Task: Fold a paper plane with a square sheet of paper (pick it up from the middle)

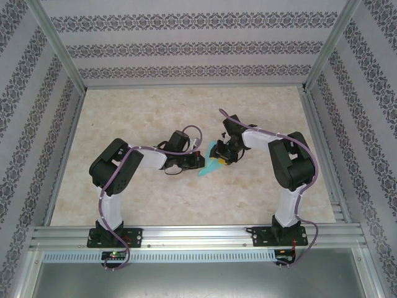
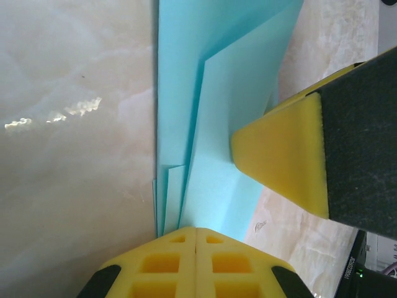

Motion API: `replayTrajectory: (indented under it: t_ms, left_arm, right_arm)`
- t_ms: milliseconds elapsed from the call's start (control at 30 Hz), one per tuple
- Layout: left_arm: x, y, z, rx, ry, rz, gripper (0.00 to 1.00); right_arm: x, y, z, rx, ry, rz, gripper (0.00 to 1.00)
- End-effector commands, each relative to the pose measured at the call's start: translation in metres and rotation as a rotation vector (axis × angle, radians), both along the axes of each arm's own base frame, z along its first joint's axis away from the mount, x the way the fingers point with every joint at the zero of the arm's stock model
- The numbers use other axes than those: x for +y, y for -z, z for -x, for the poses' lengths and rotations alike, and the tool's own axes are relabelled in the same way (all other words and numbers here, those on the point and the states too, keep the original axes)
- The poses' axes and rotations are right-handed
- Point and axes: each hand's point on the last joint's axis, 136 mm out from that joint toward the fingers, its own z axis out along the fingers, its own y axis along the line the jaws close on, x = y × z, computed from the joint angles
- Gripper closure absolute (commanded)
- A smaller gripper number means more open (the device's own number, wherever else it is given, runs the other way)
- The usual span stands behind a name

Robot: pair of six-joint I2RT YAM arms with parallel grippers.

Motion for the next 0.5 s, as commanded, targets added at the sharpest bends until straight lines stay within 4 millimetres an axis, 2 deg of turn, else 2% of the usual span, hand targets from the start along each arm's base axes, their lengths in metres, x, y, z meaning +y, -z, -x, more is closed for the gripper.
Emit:
replayTrajectory:
  t_ms: [0, 200, 467]
  left_arm:
    - [0.004, 0.003, -0.005, -0.007, -0.007, -0.026, 0.96]
    - [0.003, -0.006, -0.006, -0.023, -0.004, -0.013, 0.96]
    - [0.000, -0.037, -0.013, -0.103, -0.017, 0.044, 0.94]
  right_arm:
    - [-0.045, 0.075, 0.033, 0.139, 0.012, 0.244, 0.62]
    - [-0.048, 0.081, 0.034, 0.163, 0.001, 0.283, 0.59]
    - [-0.051, 0.091, 0.039, 0.197, -0.017, 0.324, 0.53]
